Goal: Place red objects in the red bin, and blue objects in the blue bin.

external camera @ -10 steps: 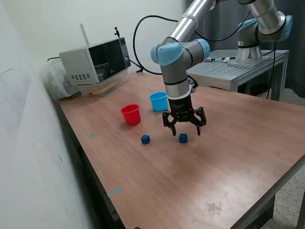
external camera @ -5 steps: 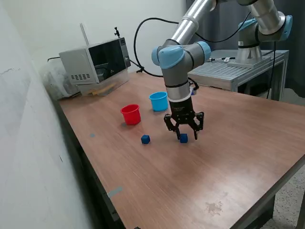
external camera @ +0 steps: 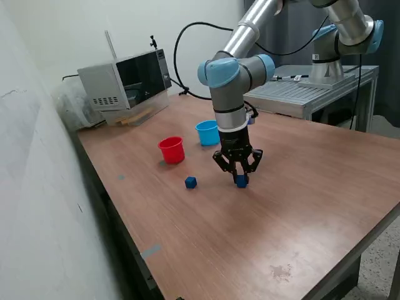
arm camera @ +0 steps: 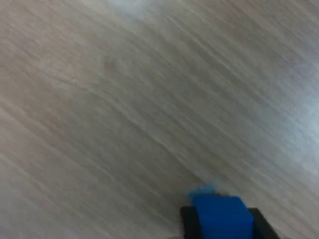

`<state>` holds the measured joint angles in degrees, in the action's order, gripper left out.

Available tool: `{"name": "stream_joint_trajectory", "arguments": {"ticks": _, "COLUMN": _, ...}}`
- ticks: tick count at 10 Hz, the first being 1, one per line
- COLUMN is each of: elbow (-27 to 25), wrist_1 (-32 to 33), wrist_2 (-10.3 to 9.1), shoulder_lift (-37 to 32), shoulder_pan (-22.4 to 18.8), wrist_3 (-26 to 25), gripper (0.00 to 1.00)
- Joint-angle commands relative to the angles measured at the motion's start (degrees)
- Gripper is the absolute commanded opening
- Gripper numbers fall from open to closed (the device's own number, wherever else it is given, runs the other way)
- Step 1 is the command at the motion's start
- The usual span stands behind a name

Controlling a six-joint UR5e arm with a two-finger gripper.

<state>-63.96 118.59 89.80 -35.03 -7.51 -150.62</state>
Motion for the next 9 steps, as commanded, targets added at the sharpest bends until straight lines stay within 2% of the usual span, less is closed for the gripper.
{"name": "stream_joint_trajectory", "arguments": {"ticks": 1, "elbow": -0.28, "wrist_1": 0.06, "wrist_2": 1.07, "shoulder_lift": -1.7, "shoulder_pan": 0.13, "wrist_3": -0.11, "gripper": 0.0}}
{"name": "stream_joint_trajectory", "arguments": {"ticks": 3, "elbow": -0.9, "wrist_1": -0.03, "wrist_2": 1.17, "shoulder_lift": -5.99, "shoulder_pan": 0.48, "wrist_3": -0.11, "gripper": 0.0}}
{"name": "stream_joint_trajectory", "arguments": {"ticks": 5, "elbow": -5.97, "wrist_1": -0.11, "wrist_2": 1.17, "shoulder_lift": -10.83, "shoulder_pan": 1.44, "wrist_3": -0.11, "gripper": 0.0}}
{"name": "stream_joint_trajectory", "arguments": {"ticks": 7, "elbow": -13.7, "wrist_1": -0.03, "wrist_2": 1.34, "shoulder_lift": -17.94, "shoulder_pan": 6.0, "wrist_3": -0.03, "gripper": 0.0}}
{"name": "stream_joint_trajectory", "arguments": {"ticks": 9, "elbow": -18.9, "wrist_1": -0.38, "wrist_2": 1.34, "shoulder_lift": -23.48, "shoulder_pan": 9.87, "wrist_3": 0.06, "gripper": 0.0}}
